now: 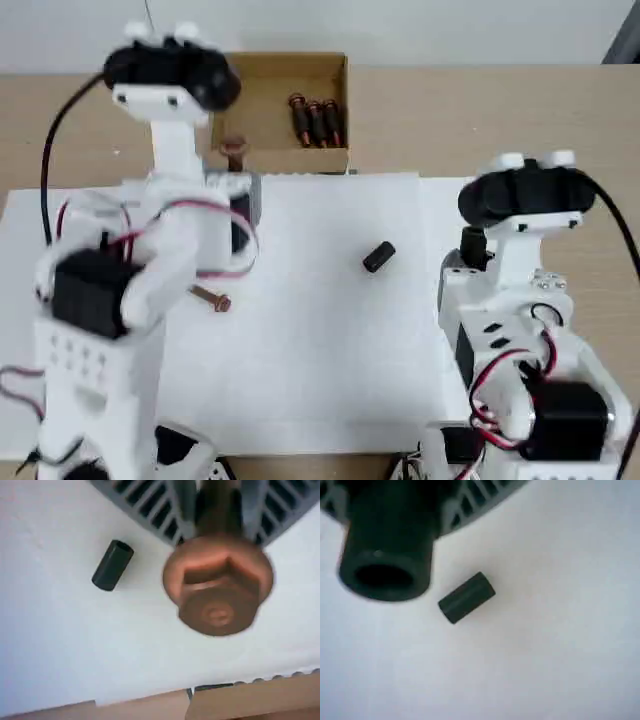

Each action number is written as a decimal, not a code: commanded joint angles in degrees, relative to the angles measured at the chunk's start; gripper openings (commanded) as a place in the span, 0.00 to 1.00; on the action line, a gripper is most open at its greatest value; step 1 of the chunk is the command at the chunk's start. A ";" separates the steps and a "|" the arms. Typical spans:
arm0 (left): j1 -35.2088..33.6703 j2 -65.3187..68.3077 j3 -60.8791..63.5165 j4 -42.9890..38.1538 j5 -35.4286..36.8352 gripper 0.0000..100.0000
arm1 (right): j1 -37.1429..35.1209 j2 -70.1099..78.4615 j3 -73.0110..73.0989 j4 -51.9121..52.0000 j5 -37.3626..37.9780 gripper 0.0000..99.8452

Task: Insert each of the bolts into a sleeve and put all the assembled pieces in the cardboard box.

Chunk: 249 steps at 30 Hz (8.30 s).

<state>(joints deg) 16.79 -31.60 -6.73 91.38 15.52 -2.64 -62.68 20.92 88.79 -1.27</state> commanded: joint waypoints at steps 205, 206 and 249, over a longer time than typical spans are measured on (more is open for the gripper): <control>-22.33 -71.91 102.99 -40.62 -16.00 0.01 | -20.00 54.02 -9.23 -63.87 3.52 0.00; -22.33 -71.91 102.99 -40.62 -16.00 0.01 | -20.00 56.84 -11.16 -65.19 4.22 0.00; -22.77 -72.00 102.99 -40.62 -14.95 0.01 | -22.20 96.92 -50.81 -58.68 11.96 0.16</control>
<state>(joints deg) -5.71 -103.08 96.66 50.59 0.22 -24.53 35.34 -24.18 27.60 9.89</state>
